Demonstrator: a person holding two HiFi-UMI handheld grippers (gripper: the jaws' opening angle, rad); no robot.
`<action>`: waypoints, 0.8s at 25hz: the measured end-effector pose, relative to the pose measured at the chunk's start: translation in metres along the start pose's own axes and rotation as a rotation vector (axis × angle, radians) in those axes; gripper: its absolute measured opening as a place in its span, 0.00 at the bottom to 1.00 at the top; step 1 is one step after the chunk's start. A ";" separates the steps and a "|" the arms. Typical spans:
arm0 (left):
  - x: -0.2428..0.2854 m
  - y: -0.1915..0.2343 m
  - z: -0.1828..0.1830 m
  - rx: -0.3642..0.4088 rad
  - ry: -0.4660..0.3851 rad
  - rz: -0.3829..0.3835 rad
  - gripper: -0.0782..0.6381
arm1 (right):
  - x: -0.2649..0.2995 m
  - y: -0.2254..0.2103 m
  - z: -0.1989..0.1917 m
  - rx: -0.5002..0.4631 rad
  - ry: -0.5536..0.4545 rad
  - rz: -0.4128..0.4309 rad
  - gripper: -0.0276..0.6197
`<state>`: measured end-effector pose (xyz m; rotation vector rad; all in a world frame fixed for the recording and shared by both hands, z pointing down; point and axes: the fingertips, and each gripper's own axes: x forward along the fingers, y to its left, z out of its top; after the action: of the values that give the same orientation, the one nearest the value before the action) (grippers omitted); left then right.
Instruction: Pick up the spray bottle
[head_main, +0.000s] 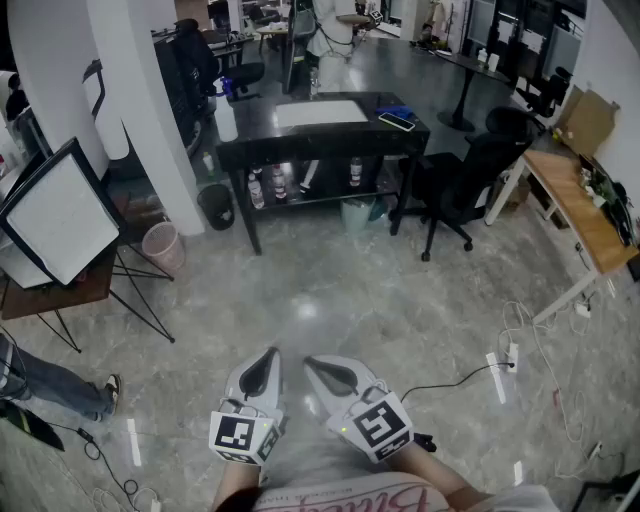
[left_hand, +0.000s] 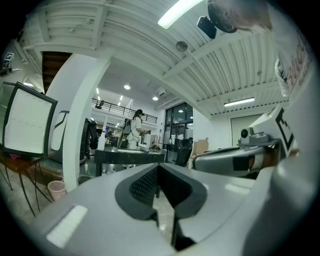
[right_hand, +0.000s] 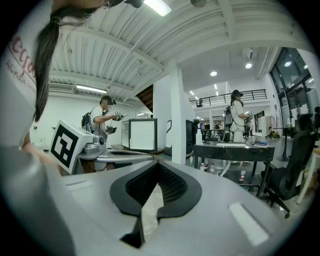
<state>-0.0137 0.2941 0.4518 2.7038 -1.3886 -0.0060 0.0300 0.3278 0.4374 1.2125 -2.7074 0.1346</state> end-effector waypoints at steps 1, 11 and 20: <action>0.000 0.000 -0.001 0.001 0.000 0.003 0.11 | -0.001 0.000 0.000 0.001 0.000 -0.001 0.05; -0.005 -0.002 -0.004 -0.003 -0.005 0.012 0.11 | -0.004 0.008 0.001 -0.022 0.001 0.011 0.05; -0.009 0.012 -0.011 -0.028 -0.001 0.066 0.11 | 0.005 0.007 0.002 -0.031 -0.009 0.036 0.05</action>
<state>-0.0277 0.2951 0.4629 2.6348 -1.4659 -0.0206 0.0215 0.3285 0.4361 1.1593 -2.7290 0.0917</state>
